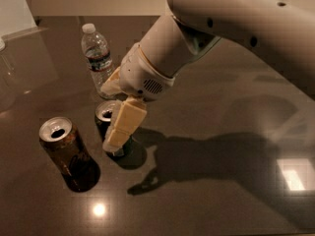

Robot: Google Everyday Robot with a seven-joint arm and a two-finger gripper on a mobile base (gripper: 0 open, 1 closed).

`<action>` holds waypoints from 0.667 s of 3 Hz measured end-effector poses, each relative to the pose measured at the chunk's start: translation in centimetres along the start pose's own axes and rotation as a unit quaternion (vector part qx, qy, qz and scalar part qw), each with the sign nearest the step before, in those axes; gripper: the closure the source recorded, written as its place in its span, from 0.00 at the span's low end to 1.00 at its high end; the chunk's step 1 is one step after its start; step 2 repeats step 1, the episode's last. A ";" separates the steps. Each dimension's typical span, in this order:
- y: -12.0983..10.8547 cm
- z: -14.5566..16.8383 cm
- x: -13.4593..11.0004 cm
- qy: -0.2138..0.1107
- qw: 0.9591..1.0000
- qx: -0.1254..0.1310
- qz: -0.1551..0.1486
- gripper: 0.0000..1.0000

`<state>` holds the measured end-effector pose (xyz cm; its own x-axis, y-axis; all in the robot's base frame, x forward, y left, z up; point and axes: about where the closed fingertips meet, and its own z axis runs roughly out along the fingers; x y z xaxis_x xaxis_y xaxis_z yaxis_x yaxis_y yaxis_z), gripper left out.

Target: Move green can near orange can

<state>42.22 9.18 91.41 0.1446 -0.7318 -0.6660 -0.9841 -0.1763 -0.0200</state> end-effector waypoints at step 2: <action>0.0 0.0 0.0 0.000 1.000 0.000 0.000 0.00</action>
Offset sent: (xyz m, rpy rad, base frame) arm 0.0000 0.0000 0.0000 0.0000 0.0000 0.0000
